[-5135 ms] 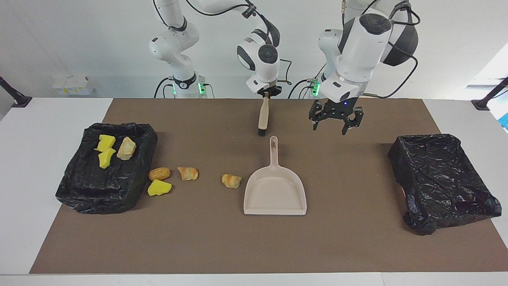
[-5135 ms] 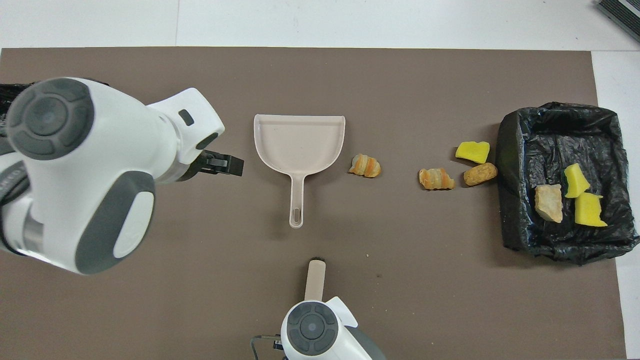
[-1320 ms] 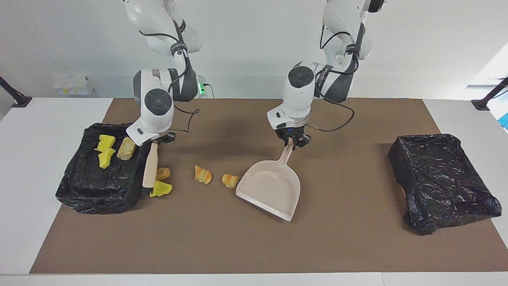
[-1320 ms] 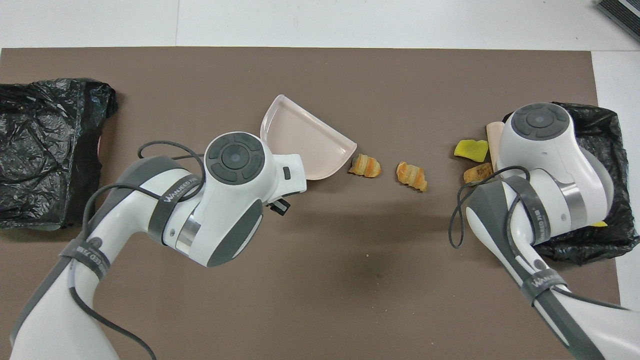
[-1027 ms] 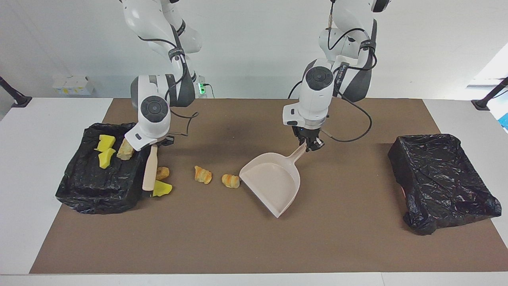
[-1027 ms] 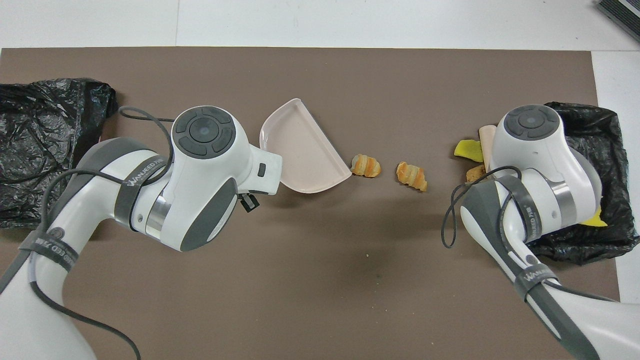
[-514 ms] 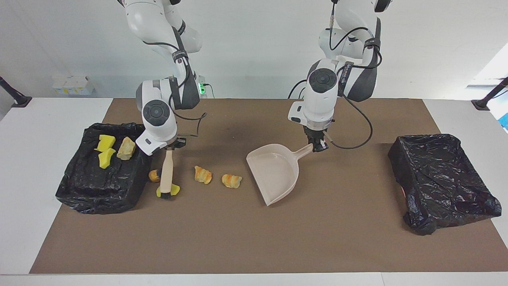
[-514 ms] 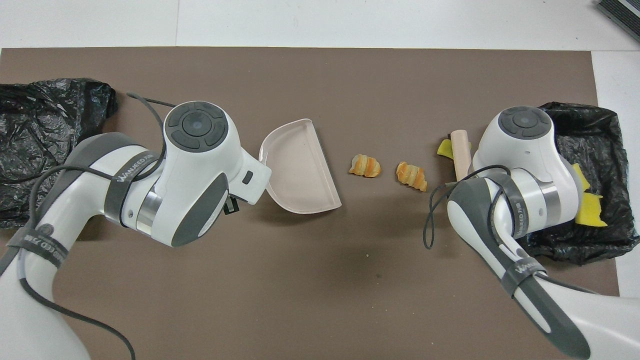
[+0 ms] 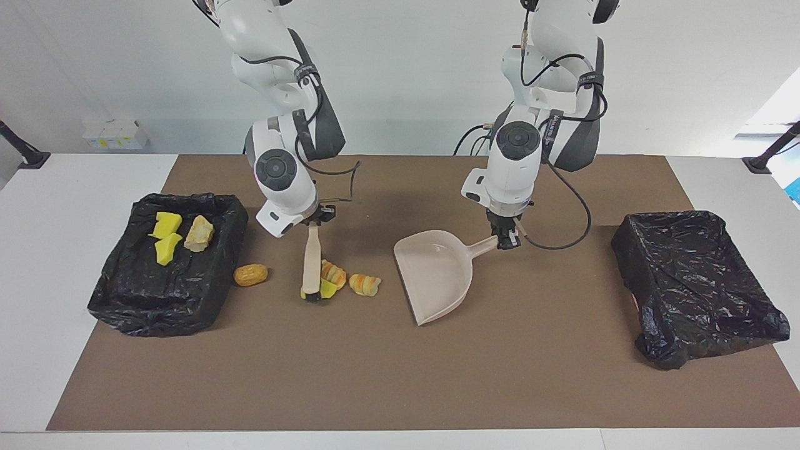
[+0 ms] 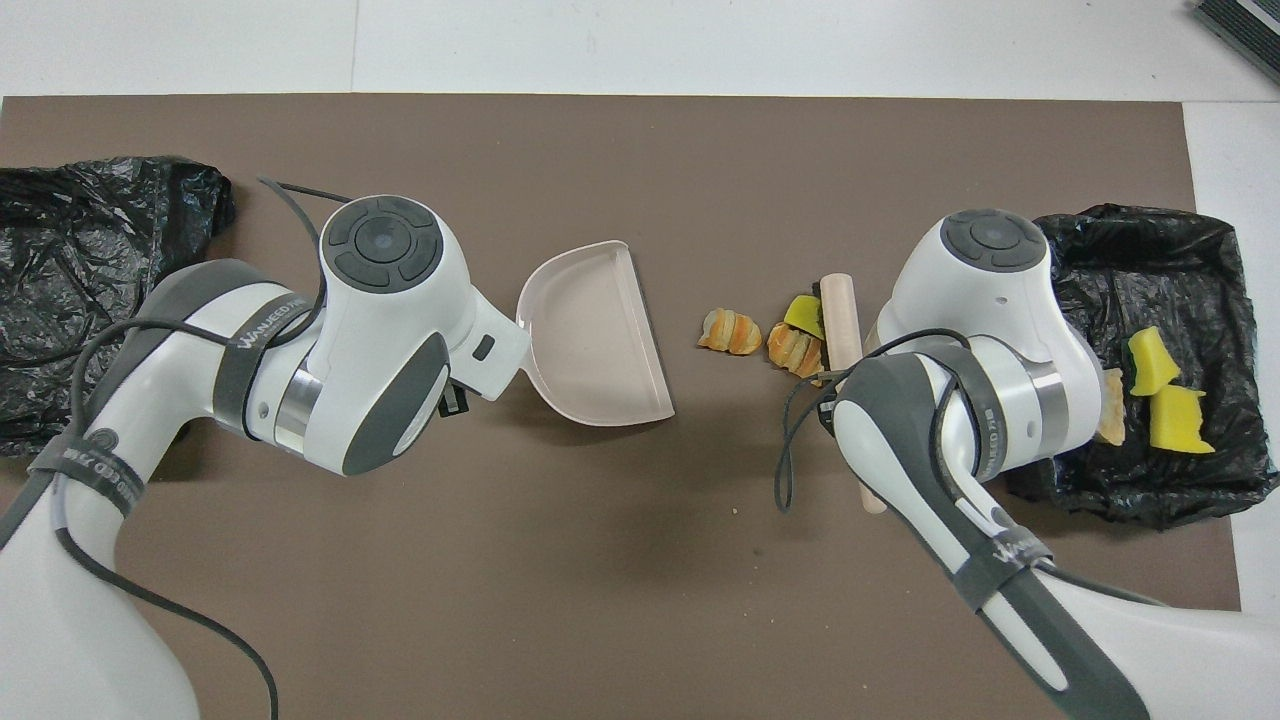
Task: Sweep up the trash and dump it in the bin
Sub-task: 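Sweep the bread and sponge pieces toward the dustpan with the right gripper's brush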
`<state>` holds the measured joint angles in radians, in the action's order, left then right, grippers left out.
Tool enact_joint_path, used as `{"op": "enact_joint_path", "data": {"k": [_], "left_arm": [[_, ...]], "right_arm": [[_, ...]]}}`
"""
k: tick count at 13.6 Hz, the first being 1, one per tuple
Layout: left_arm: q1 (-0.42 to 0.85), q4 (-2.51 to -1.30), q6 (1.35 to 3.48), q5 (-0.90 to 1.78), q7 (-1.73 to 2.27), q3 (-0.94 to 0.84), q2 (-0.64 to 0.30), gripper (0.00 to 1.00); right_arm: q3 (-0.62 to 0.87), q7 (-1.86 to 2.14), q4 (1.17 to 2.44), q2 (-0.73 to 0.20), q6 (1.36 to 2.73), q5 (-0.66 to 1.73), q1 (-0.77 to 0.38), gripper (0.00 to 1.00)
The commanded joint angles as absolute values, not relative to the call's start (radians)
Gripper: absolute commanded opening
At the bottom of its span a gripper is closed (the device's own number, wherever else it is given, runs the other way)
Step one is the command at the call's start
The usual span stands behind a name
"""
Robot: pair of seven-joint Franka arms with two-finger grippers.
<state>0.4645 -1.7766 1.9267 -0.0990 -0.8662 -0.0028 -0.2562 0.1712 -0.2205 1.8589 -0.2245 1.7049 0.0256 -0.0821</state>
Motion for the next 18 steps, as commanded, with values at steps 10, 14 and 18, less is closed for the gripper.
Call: {"op": "enact_joint_path", "data": {"k": [10,14,18], "left_arm": [[0.492,-1.827,1.997,-0.114,-0.871,-0.002,-0.245,0.00],[0.500,-1.841,2.002,-0.114,-0.871,-0.002,-0.239,0.00],[0.511,-1.855,2.003,-0.114,-0.870,-0.002,-0.232,0.00]], "right_arm": [[0.158,-0.239,1.822,-0.227,1.620,-0.207,0.046,0.00],[0.158,-0.241,1.928,-0.174,1.644,-0.276,0.055,0.00],[0.160,-0.249,1.980,-0.163,1.703,-0.307,0.080,0.00]]}}
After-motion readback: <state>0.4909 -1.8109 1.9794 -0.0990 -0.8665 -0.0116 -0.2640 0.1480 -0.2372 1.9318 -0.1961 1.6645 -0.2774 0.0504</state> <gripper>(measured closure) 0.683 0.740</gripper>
